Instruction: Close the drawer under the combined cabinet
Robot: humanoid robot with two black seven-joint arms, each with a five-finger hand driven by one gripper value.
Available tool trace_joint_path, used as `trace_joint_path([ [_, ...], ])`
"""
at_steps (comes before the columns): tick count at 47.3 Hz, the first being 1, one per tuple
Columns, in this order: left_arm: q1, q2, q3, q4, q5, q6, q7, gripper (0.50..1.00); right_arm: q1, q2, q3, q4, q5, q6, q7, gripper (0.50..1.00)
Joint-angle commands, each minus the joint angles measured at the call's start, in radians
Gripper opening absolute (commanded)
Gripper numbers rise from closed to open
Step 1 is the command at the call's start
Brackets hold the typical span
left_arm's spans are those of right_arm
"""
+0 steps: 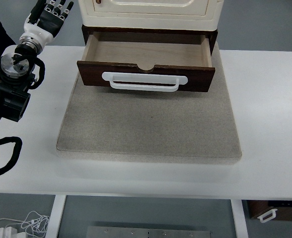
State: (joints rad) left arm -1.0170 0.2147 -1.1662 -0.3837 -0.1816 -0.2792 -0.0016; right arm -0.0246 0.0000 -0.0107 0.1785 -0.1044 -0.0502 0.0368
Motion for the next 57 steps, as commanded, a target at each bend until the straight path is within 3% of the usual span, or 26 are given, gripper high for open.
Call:
trace_joint_path([
  [1,-0.002,0.005,0.006,0.000,0.007,-0.012,0.000,1.000,0.000,0.000,0.000,-0.001,0.000,0.000,0.000,0.952],
  [7,-0.005,0.021,0.005,-0.012,0.008,-0.064,-0.014,1.000,0.000,0.000,0.000,-0.001,0.000,0.000,0.000,0.952],
  [30,-0.084,0.248,0.008,-0.302,0.040,-0.020,-0.014,1.000,0.000,0.000,0.000,-0.001,0.000,0.000,0.000,0.952],
  [41,-0.092,0.334,0.008,-0.513,0.108,0.041,-0.008,1.000,0.000,0.000,0.000,-0.001,0.000,0.001,0.000,0.952],
  [57,-0.078,0.397,0.078,-0.814,0.298,0.048,0.000,1.000,0.000,0.000,0.000,0.001,0.000,0.000,0.000,0.952],
])
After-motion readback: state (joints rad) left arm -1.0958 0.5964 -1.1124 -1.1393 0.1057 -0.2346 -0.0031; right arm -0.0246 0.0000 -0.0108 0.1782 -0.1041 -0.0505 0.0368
